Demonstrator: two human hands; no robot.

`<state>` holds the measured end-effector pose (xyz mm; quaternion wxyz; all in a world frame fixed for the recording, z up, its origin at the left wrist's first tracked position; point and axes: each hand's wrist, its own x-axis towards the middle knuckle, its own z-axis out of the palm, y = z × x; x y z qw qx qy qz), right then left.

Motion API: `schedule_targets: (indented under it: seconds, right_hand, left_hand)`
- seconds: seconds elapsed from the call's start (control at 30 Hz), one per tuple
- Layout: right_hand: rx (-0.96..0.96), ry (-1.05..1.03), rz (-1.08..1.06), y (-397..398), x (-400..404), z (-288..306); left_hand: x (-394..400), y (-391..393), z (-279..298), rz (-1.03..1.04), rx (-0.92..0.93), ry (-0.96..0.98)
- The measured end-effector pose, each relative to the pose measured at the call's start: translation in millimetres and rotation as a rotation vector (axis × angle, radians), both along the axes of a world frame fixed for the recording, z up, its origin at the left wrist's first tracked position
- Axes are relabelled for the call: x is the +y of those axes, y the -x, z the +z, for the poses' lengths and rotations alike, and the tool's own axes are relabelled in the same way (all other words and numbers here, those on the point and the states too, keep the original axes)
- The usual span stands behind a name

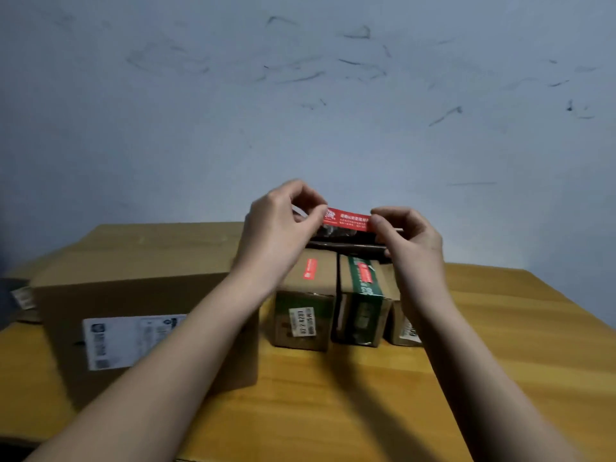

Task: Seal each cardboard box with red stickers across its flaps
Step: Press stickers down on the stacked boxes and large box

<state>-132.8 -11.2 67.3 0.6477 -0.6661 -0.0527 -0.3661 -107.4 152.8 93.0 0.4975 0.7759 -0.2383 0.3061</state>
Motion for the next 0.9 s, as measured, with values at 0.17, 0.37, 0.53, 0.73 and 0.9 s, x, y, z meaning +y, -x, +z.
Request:
schedule_targets:
  seconds: [0.17, 0.37, 0.53, 0.73, 0.9]
  right_hand:
    - [0.051, 0.052, 0.171, -25, 67, 32]
    - [0.209, 0.186, 0.291, -47, 122, 42]
    - [0.281, 0.303, 0.263, -66, 155, 46]
    - [0.315, 0.540, 0.207, -90, 180, 41]
    - [0.322, 0.766, 0.140, -95, 186, 38]
  left_hand:
    - [77, -7, 19, 0.184, -0.019, -0.023]
    - [141, -17, 20, 0.297, 0.086, -0.050]
    - [178, -22, 20, 0.347, 0.178, -0.110]
    - [202, -31, 19, 0.382, 0.284, -0.248]
    - [209, -38, 18, 0.350, 0.352, -0.353]
